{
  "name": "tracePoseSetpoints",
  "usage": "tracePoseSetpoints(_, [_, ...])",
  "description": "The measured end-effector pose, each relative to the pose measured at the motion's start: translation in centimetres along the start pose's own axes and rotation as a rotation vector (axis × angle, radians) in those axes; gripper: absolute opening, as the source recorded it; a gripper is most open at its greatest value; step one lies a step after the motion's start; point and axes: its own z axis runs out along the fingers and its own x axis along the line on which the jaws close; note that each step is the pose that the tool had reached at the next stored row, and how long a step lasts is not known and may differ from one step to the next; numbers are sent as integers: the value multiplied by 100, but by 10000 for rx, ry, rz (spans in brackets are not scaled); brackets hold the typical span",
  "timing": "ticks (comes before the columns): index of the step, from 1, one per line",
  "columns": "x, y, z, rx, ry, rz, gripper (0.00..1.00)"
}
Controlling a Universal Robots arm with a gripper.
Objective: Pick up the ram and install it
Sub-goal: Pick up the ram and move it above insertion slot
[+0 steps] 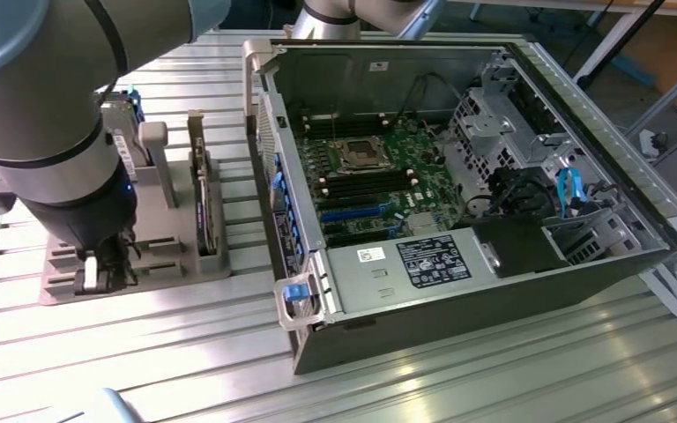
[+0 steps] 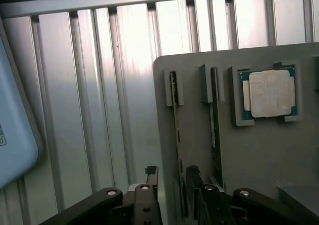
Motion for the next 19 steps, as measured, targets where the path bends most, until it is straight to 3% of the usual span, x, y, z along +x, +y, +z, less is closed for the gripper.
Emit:
tracePoseSetpoints(5, [10, 50, 143, -1, -1, -1, 36])
tracePoseSetpoints(11, [10, 56, 147, -2, 0, -40, 36])
tracePoseSetpoints(15, [11, 63, 153, -2, -7, -435, 36])
tracePoseSetpoints(19, [-23, 88, 173, -3, -8, -470, 36])
